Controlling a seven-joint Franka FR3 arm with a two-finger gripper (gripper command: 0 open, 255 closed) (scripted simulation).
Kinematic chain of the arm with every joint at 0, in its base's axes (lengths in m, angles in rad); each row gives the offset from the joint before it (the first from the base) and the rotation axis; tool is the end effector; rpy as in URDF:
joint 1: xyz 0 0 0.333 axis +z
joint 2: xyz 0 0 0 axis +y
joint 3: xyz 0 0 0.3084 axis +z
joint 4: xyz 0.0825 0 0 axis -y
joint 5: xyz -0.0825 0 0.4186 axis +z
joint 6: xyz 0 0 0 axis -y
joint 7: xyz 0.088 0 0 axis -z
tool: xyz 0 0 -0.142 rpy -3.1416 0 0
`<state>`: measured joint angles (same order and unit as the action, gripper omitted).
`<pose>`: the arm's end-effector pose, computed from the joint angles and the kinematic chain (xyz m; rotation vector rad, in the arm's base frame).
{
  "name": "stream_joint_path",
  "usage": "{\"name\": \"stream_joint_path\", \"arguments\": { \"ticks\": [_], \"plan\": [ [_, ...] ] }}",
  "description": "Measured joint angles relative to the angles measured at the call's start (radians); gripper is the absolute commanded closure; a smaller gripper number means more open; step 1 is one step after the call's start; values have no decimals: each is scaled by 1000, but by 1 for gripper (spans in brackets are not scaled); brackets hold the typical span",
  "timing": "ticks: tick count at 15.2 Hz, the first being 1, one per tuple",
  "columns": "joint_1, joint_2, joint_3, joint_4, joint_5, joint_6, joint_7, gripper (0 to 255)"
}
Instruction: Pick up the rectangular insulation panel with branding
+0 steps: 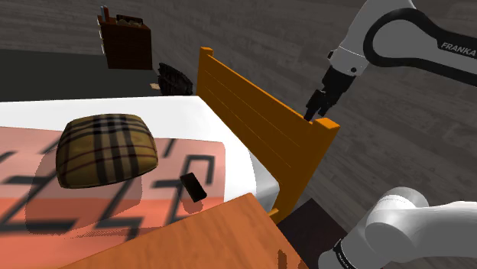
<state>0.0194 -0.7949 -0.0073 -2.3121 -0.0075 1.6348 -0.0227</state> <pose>0.3553 0.0028 0.5820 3.1328 0.0575 0.1844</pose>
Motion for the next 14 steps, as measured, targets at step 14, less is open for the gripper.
{"name": "stream_joint_path", "arguments": {
  "ticks": [14],
  "plan": [
    [53, 278, 160, -57, 53, 289, 147, 0]
  ]
}}
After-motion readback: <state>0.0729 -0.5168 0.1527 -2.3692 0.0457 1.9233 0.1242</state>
